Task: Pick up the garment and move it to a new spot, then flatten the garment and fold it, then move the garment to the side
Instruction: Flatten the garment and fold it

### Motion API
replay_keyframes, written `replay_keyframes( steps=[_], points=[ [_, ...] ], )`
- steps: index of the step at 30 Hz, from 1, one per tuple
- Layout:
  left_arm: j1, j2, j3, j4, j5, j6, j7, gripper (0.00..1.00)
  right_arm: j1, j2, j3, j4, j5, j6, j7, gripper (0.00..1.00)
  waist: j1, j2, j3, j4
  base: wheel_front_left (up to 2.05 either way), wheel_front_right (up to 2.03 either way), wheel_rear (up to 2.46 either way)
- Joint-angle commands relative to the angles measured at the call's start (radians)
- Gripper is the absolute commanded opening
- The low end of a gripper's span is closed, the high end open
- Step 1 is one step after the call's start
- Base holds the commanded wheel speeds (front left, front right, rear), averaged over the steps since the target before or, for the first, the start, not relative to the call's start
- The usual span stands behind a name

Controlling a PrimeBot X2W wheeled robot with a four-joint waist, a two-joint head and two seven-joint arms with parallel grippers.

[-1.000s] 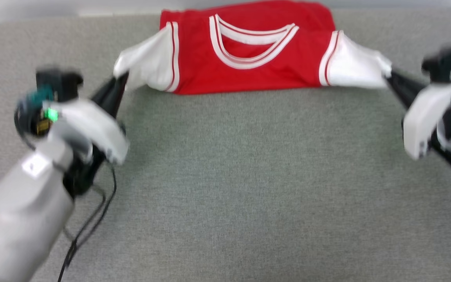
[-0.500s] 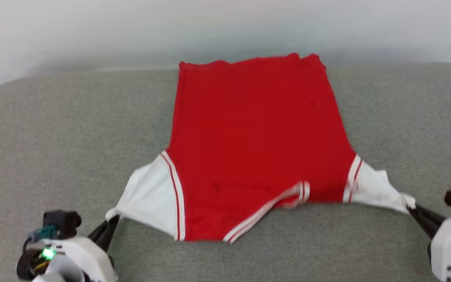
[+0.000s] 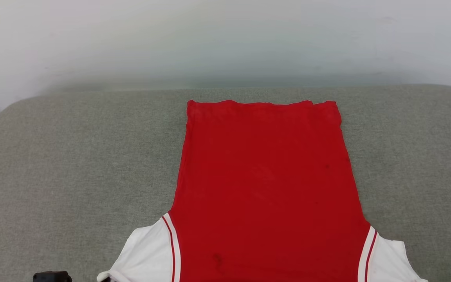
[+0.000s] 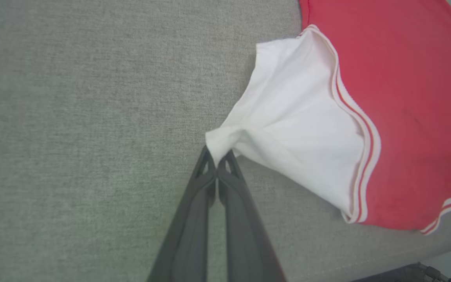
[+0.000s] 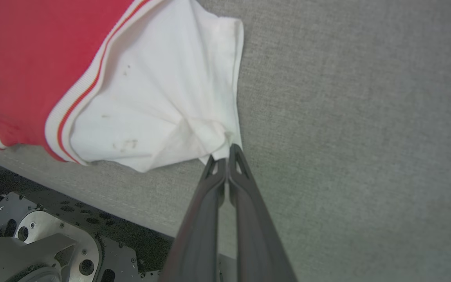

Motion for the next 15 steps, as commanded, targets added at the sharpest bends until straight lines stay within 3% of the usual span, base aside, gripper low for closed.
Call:
replay_keyframes(
  steps=[1,2,3,4,7,15],
  points=[
    [0.012,0.006,0.001,-0.015,0.005,0.013,-0.005,0.0,0.029,0.002,-0.028,-0.028,-0.012,-0.002,0.032,0.0,0.0003,0.0,0.005,0.005,0.0,0.0,0.0],
    [0.014,0.006,0.0,-0.024,0.009,0.02,-0.005,0.0,0.03,0.007,-0.052,-0.049,-0.023,-0.002,0.042,0.0,0.0003,0.0,0.008,0.008,0.0,0.0,0.0],
    [0.013,0.006,0.0,-0.034,0.011,0.025,-0.006,0.0,0.034,0.014,-0.074,-0.063,-0.028,-0.002,0.058,0.43,0.0003,0.0,0.011,0.01,0.0,0.0,0.0],
    [0.009,0.004,0.002,-0.043,0.019,0.031,-0.008,0.0,0.032,0.019,-0.091,-0.083,-0.038,-0.002,0.075,1.0,0.0003,0.0,0.015,0.012,0.0,0.0,0.0],
    [-0.009,-0.004,0.005,-0.072,0.035,0.043,-0.01,0.0,-0.018,0.026,-0.161,-0.143,-0.074,-0.001,0.108,1.0,0.0003,0.0,0.032,0.021,0.0,0.0,0.0],
    [-0.083,-0.015,0.017,-0.152,0.108,0.07,-0.016,0.0,-0.28,-0.037,-0.361,-0.304,-0.129,-0.001,0.185,1.0,0.0003,0.0,0.129,0.08,0.0,0.0,0.0]
  ],
)
